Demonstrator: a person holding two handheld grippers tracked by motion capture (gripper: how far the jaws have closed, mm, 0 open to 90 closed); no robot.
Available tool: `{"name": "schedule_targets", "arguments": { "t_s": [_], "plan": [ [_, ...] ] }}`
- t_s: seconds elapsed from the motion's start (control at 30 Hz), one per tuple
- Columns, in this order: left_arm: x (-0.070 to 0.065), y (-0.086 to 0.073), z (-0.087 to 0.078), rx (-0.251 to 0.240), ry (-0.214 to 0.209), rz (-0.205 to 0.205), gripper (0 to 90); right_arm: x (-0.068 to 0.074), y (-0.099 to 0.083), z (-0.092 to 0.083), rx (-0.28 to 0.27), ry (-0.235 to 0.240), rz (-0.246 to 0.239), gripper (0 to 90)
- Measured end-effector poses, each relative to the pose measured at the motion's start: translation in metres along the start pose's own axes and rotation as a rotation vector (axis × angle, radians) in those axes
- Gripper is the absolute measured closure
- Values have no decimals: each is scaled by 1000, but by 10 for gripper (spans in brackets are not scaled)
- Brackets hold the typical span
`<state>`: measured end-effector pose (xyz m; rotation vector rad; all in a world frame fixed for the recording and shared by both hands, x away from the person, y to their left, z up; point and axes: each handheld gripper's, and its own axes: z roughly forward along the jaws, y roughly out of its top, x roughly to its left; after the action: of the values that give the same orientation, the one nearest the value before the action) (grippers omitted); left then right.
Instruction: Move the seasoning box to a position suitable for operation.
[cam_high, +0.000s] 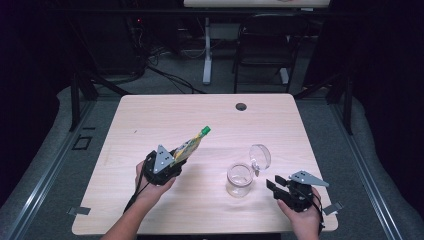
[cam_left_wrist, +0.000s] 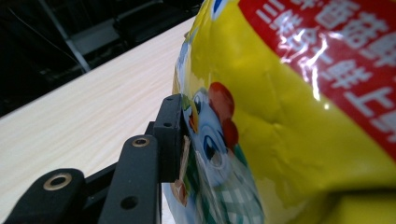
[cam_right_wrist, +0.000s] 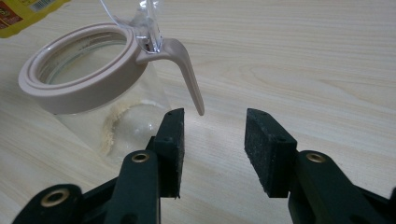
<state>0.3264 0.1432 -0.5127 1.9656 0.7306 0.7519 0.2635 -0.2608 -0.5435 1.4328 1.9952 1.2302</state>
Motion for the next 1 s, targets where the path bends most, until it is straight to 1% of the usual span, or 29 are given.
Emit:
{"name": "schedule_targets", "arguments": {
  "t_s": [0.17, 0.23, 0.3, 0.43, 0.5, 0.63, 0.73, 0.87, 1.0],
  "plan": [
    [-7, -1, -2, 6, 18, 59, 619, 0, 0, 1, 3, -1, 4, 584],
    [-12, -1, -2, 16, 27, 90, 619, 0, -1, 1, 1, -1, 4, 584],
    [-15, -1, -3, 23, 26, 115, 619, 0, -1, 1, -1, 0, 3, 584],
    [-24, -2, -4, 38, 47, 185, 619, -1, -1, 1, 0, -1, 5, 585],
    [-26, -2, -4, 42, 55, 207, 619, -1, -1, 0, 0, -1, 6, 585],
    [-30, -2, -5, 45, 54, 224, 619, -1, -1, 0, -7, 0, 3, 588],
    [-32, -3, -5, 50, 59, 235, 619, -1, -1, 0, -11, -3, -10, 594],
    [-32, -4, -5, 55, 66, 245, 620, 0, 0, 0, -14, -6, -27, 597],
    [-31, -6, -5, 65, 79, 254, 620, 0, -1, 1, -18, -4, -26, 598]
  ]
}}
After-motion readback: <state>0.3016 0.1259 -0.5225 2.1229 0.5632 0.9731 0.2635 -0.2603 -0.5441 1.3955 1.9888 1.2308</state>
